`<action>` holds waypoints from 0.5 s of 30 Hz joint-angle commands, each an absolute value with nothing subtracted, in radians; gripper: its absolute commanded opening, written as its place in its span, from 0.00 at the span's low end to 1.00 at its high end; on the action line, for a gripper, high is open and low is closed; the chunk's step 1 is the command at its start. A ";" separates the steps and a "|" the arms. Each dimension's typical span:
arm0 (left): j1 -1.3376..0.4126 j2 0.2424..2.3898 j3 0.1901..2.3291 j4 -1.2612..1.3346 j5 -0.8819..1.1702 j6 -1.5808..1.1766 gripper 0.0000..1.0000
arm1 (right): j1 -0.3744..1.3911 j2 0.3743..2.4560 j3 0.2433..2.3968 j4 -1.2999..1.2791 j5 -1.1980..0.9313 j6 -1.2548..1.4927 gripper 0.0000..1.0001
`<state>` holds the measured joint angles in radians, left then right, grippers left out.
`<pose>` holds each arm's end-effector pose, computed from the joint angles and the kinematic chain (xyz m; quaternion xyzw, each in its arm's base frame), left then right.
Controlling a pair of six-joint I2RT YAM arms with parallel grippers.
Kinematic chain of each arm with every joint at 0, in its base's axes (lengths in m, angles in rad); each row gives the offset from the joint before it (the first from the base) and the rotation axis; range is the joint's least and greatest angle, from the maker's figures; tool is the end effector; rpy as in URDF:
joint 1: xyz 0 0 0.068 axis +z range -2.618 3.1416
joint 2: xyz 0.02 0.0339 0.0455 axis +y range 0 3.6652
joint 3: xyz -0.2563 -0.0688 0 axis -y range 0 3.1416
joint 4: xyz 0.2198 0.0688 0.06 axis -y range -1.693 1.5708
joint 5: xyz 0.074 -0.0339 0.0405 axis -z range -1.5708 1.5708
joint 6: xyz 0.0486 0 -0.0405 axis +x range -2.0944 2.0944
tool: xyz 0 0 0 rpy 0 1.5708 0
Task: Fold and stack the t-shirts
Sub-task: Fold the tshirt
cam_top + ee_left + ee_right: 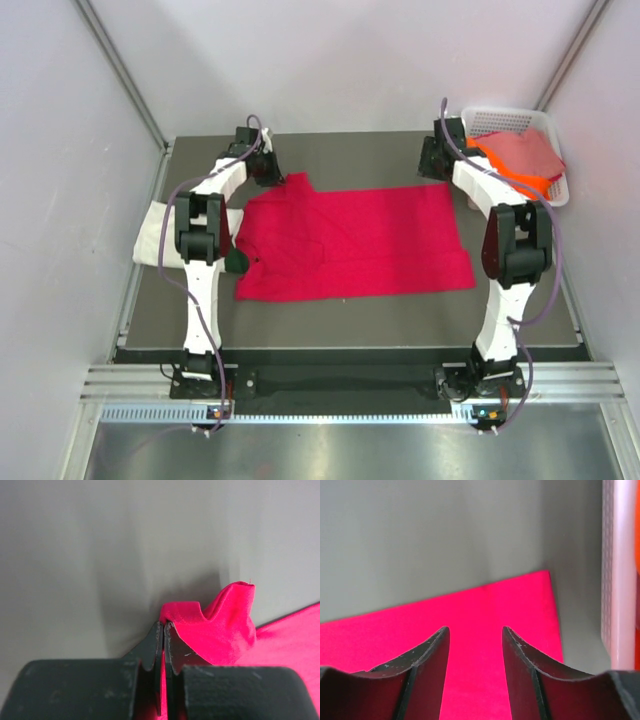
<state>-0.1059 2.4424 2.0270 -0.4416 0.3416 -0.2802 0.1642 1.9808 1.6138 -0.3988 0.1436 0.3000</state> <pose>0.5153 -0.0711 0.1541 -0.0212 0.9250 -0.2224 0.3073 0.4321 0.0646 0.2411 0.0903 0.9137 0.0256 0.3954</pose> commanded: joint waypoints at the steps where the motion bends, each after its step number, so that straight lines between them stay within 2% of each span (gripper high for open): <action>1: -0.077 2.393 1.994 -0.417 0.258 -0.270 0.00 | 0.164 2.040 1.730 -0.454 0.179 0.281 0.47; 10: -0.071 2.387 2.000 -0.426 0.230 -0.262 0.00 | 0.144 2.218 1.933 -0.552 0.235 0.273 0.48; 15: -0.069 2.391 2.002 -0.408 0.282 -0.276 0.00 | 0.126 2.296 1.986 -0.563 0.241 0.284 0.50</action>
<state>-0.0937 2.4317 2.0148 -0.4328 0.3027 -0.2855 0.1429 2.2585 1.9190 -0.5213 0.2092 0.2890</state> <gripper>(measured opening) 0.014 0.499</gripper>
